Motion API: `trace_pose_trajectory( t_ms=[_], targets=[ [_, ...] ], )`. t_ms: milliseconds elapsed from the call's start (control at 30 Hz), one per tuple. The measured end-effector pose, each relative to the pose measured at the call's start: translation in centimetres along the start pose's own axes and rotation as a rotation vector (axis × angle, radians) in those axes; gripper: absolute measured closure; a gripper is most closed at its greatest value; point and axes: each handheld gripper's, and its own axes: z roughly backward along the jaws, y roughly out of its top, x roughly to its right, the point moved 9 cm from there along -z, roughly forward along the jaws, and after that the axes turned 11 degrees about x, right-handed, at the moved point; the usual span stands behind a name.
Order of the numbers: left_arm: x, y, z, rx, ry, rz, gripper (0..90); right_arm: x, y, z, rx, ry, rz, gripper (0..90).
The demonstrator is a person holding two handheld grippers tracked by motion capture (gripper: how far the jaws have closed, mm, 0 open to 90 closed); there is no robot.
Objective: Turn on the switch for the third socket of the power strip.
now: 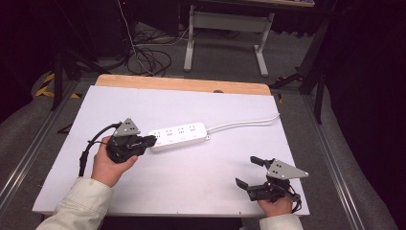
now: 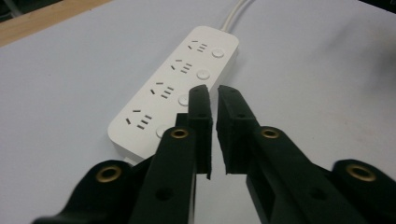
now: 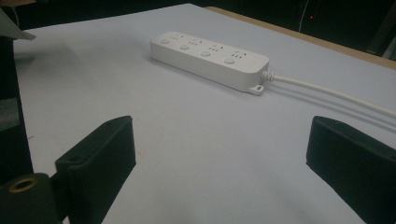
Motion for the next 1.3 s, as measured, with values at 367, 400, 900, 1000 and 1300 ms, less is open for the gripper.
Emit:
trace_pose_trajectory(
  t_ms=[367, 400, 900, 1000, 1300],
  targets=[
    [-0.1, -0.4, -3.2, -0.045, 0.019, 0.045, 89.8, -0.1, 0.1, 0.1, 0.007, 0.006, 0.002, 8.3],
    [-0.1, -0.4, -3.4, -0.046, 0.023, 0.052, 89.8, -0.1, 0.1, 0.1, 0.008, 0.006, 0.002, 8.3],
    [-0.7, -1.2, -6.4, -0.029, 0.04, 0.05, 89.9, -0.1, 0.1, 0.2, 0.016, 0.016, -0.001, 8.3],
    [-0.8, -1.4, -7.0, -0.033, 0.05, 0.055, 90.0, -0.1, 0.2, 0.2, 0.019, 0.016, -0.003, 8.3],
    [-0.8, -1.7, -8.2, -0.044, 0.041, 0.119, 90.0, 0.0, 0.2, 0.4, 0.025, 0.02, -0.012, 8.2]
  ],
)
